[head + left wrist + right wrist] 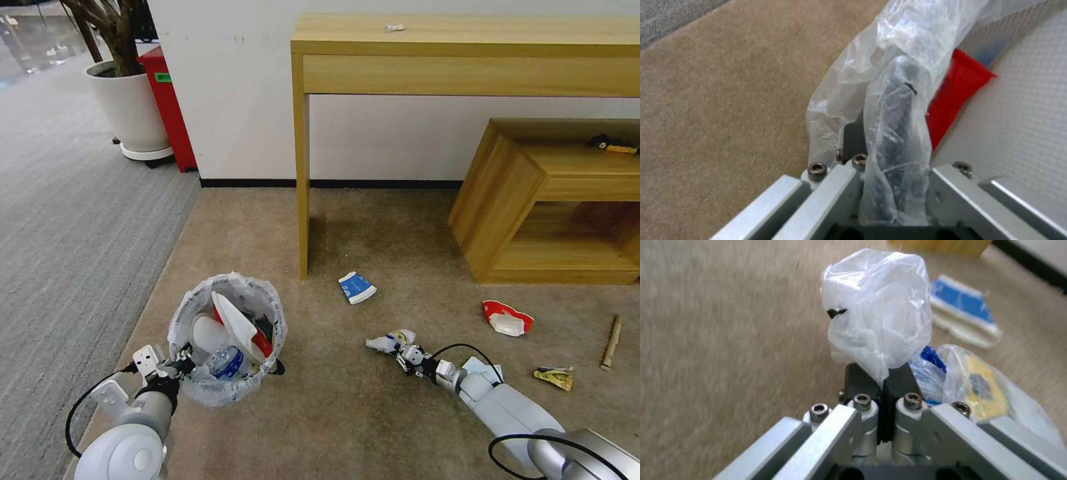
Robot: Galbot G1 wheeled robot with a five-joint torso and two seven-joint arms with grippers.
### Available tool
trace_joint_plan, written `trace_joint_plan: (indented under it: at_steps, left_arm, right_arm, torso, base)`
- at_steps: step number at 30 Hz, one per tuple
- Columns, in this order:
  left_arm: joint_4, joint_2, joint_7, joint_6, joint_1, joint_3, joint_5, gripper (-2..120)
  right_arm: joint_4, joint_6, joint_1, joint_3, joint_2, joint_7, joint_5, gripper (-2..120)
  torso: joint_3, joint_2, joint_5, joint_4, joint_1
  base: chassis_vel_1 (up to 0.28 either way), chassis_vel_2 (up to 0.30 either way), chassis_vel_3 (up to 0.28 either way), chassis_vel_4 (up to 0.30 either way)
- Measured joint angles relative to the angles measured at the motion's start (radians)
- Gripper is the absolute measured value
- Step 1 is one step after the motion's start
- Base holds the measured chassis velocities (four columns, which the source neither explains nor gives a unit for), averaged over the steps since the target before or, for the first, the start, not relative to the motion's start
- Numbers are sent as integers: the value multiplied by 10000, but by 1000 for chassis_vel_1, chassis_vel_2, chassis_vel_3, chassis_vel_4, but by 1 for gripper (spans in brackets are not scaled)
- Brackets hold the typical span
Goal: Pick up the trash bin and place the garbage on the floor into it.
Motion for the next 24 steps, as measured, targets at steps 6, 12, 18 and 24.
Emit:
trace_joint_plan:
  at_steps: [6,12,18,24]
  left_arm:
    - [221,229,-115,157,-88,225,49,0]
    - [370,478,-193,276,-187,410,67,0]
    - [448,659,-220,321,-233,456,62,0]
    - [517,808,-260,376,-254,571,72,0]
  right_arm:
    - [1704,73,-174,-40,-926,-7,998,0]
    - [4400,-102,-159,-154,-1830,549,1606,0]
    - [6844,-594,-133,-289,-2646,1108,2061,0]
    - [9823,-1307,179,-759,-3430,1783,2709,0]
  torso:
    - [0,0,-3,-3,0]
    - [0,-2,1,-1,0]
    - [0,-3,-1,-1,0]
    - [0,-2,-2,-2,-1]
  base:
    - [0,0,0,0]
    - [0,0,0,0]
    - [0,0,0,0]
    - [0,0,0,0]
